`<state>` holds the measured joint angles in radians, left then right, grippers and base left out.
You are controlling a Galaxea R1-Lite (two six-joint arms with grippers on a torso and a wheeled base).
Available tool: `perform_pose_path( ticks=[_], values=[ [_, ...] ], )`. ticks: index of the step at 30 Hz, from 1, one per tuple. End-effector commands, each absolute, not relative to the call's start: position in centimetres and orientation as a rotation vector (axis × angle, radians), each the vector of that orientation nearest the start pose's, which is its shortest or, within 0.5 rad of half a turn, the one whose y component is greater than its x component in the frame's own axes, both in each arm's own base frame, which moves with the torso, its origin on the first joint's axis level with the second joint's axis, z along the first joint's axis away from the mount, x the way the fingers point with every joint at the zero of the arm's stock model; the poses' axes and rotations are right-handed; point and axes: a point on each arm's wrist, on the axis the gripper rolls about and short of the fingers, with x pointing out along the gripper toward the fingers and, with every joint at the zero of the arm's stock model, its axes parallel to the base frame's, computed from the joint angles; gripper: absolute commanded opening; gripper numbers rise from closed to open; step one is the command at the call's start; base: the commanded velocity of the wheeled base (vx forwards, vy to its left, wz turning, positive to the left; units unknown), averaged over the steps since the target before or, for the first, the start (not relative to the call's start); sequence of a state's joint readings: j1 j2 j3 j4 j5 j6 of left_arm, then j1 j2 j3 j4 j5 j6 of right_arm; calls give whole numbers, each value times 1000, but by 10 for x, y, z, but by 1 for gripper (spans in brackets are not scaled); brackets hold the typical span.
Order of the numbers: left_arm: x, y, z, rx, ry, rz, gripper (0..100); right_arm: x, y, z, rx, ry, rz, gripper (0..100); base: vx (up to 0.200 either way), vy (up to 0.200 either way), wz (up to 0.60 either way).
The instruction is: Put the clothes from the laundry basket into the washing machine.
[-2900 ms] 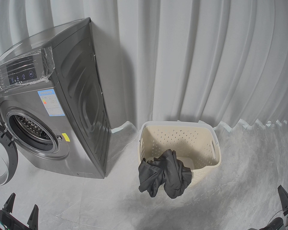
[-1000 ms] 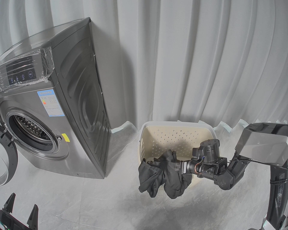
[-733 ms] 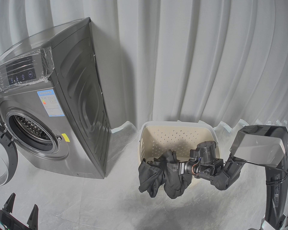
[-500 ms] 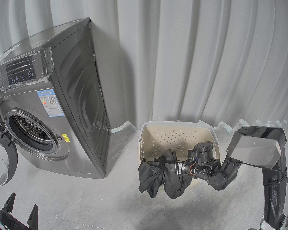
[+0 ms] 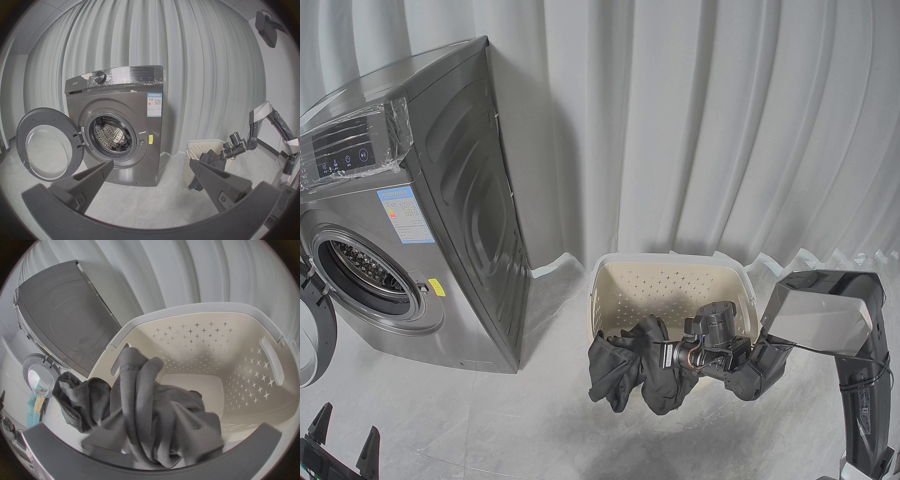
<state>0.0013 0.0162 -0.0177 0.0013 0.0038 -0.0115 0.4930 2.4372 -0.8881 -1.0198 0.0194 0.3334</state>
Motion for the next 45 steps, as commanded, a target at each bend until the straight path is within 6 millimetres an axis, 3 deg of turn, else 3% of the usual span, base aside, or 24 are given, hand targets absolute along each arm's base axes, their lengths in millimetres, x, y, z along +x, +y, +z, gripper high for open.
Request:
perform_pose_path(
  ticks=[1,3,8,12,13,14,16,24,30,37,45],
  values=[
    [-23,0,75,-12,0,6,100,348,188,-27,199,592,409,0,0,0,0],
    [-23,0,75,-12,1,6,100,348,188,-23,215,584,407,0,0,0,0],
    [-23,0,75,-14,0,6,100,337,182,36,276,463,430,0,0,0,0],
    [-23,0,76,-12,0,6,100,313,170,90,315,358,454,0,0,0,0],
    [-23,0,75,-12,1,6,100,313,170,90,315,358,454,0,0,0,0],
    [-23,0,75,-11,2,6,100,298,162,115,330,302,466,0,0,0,0],
    [-23,0,75,-8,2,5,100,282,154,139,345,247,483,0,0,0,0],
    [-23,0,75,-3,2,5,100,213,146,204,397,67,605,0,0,0,0],
    [-23,0,75,-2,2,3,100,185,137,232,403,-53,611,0,0,0,0],
    [-23,0,75,0,0,0,100,185,129,241,325,-140,491,0,0,0,0],
    [-23,0,75,-12,2,3,100,169,124,254,332,-185,522,0,-125,0,0]
  ],
)
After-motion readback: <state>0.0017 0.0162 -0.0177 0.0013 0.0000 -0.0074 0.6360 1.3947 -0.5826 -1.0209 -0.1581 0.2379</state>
